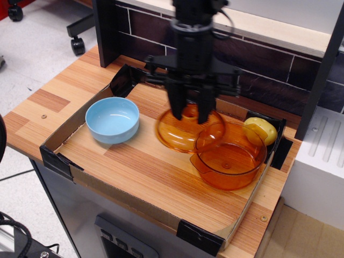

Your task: Put lid on pot

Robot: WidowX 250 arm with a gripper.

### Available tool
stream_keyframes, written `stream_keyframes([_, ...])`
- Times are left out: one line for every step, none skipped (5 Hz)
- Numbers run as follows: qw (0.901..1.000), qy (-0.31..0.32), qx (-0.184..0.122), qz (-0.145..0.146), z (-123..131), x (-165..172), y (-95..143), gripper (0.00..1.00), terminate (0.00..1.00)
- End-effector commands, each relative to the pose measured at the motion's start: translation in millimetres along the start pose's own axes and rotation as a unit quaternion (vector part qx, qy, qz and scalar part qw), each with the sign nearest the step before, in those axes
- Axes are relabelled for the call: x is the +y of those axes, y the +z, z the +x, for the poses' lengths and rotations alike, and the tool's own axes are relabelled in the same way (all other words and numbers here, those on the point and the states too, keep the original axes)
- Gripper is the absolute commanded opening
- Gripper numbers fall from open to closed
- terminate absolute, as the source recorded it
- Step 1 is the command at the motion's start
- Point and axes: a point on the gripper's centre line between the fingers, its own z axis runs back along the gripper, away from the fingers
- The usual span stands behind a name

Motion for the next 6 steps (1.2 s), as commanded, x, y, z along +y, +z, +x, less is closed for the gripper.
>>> stream_keyframes([0.9997, 0.001, -0.020, 0.011, 5, -31, -13, 0.00, 0.00])
stream_keyframes([0.9999, -0.002, -0.008, 0.014, 2, -42, -25, 0.00, 0.00])
stream_keyframes([0.9999, -0.001, -0.008, 0.015, 2, -49, -27, 0.00, 0.00])
stream_keyframes([0.9999, 0.000, -0.009, 0.014, 5, -49, -26, 0.00, 0.00])
stream_keyframes([0.9998, 0.005, -0.012, 0.013, 9, -48, -24, 0.00, 0.00])
stream_keyframes([0.9995, 0.010, -0.030, 0.009, 13, -43, -18, 0.00, 0.00])
